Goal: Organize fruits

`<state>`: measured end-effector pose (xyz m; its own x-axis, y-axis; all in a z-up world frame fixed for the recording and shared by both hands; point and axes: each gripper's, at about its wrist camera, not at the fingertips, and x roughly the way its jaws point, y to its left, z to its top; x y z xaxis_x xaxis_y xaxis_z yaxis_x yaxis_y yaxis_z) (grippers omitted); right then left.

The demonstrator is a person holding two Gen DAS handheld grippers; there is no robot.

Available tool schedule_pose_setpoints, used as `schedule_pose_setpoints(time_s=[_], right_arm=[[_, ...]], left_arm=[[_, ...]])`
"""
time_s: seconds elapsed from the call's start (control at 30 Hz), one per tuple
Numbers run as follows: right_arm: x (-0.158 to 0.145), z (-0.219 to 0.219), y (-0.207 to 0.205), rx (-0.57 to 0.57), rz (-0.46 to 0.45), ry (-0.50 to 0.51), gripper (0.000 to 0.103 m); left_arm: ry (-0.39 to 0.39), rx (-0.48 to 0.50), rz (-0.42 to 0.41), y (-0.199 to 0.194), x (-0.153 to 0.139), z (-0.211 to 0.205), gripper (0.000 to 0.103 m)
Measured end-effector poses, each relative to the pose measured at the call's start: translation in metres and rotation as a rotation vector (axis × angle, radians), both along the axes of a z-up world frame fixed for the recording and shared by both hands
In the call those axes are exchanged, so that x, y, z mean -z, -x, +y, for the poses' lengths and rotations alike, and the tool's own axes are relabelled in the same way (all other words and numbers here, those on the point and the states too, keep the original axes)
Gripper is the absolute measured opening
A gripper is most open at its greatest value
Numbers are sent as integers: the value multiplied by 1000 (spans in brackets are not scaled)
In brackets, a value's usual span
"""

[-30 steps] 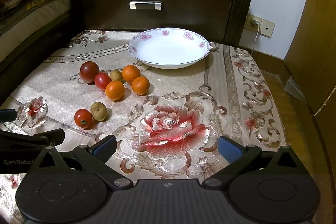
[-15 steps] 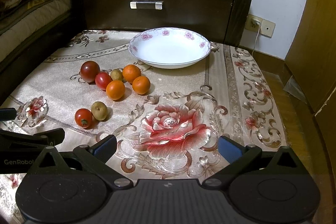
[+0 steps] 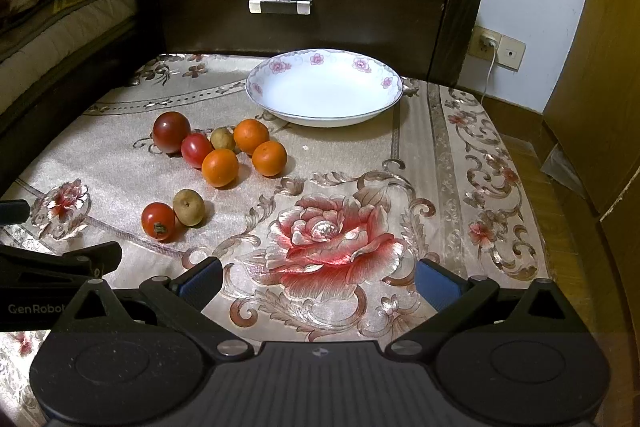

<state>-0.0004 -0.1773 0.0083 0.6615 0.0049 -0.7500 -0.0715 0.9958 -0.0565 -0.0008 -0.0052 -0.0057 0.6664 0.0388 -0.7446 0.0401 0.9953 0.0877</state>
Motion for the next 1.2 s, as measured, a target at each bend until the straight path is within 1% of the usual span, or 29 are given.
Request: schedule_pose_setpoints(time_s=[0.4,0.57,0.77,0.83,0.97,1.2], right_arm=[[4,3,-5,-19,23,-5,96],[2,4,-14,-50,28,-26,94],[1,10,-33,-136,51,-31,89],[2,13,-38,-155,59,-31,88],[6,15,-44,-177,87,-42,83],[6,12,-49,-183,105,-52,83]], left_arm=[[3,11,-1,-4,4,2,103],[13,11,-11,-12,3,6,103],[37,1,6,-22,6,14,103],[43,1,17,-24,8,14,101],[44,6,32,-28,11,13,101],[36,29,31,-32,6,9,100]])
